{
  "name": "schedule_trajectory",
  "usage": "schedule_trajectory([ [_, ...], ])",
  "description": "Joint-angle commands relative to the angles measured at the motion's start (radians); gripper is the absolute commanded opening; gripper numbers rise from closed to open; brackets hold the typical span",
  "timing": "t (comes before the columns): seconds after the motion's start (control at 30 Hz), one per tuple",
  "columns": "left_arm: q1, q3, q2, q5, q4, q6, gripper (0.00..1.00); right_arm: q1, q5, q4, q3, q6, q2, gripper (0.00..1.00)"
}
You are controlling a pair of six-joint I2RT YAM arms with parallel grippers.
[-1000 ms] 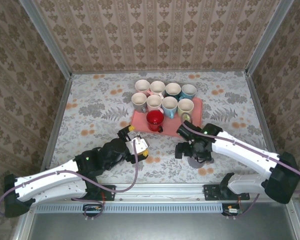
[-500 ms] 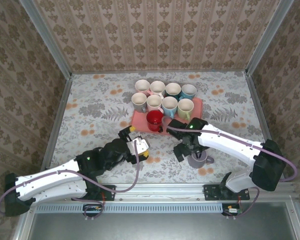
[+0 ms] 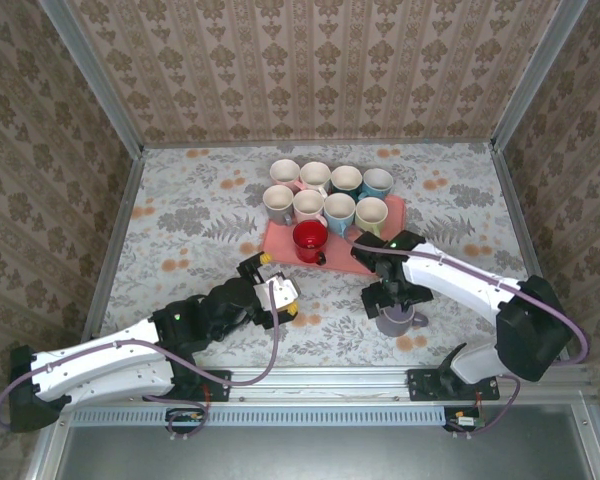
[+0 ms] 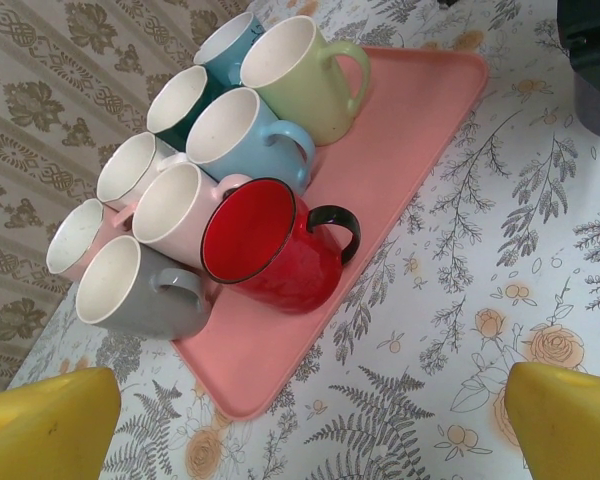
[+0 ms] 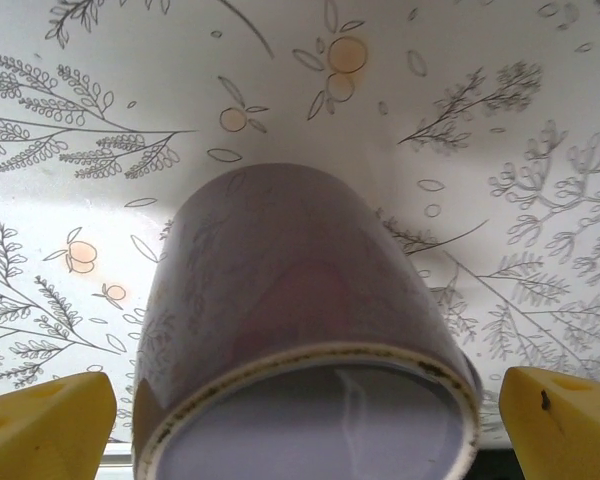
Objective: Turn the mug right side up
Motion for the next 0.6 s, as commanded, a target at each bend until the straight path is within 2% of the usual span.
schedule_trajectory([
  [0.0, -0.008, 0.019, -0.010, 0.003, -0.013, 0.004, 1.00, -0.002, -0.119, 0.030, -0.028, -0.012, 0.031, 0.98],
  [0.23, -0.008, 0.020, -0.006, 0.006, -0.009, 0.003, 1.00, 0.000, -0.258, 0.132, -0.074, 0.070, 0.003, 0.85],
  [0.47, -0.008, 0.019, -0.006, 0.005, -0.009, 0.001, 1.00, 0.024, -0.197, 0.132, -0.093, 0.058, 0.050, 0.84],
  [0.57, -0.008, 0.017, -0.005, 0.000, -0.008, 0.000, 1.00, 0.048, -0.197, 0.138, -0.091, 0.050, 0.086, 0.88],
])
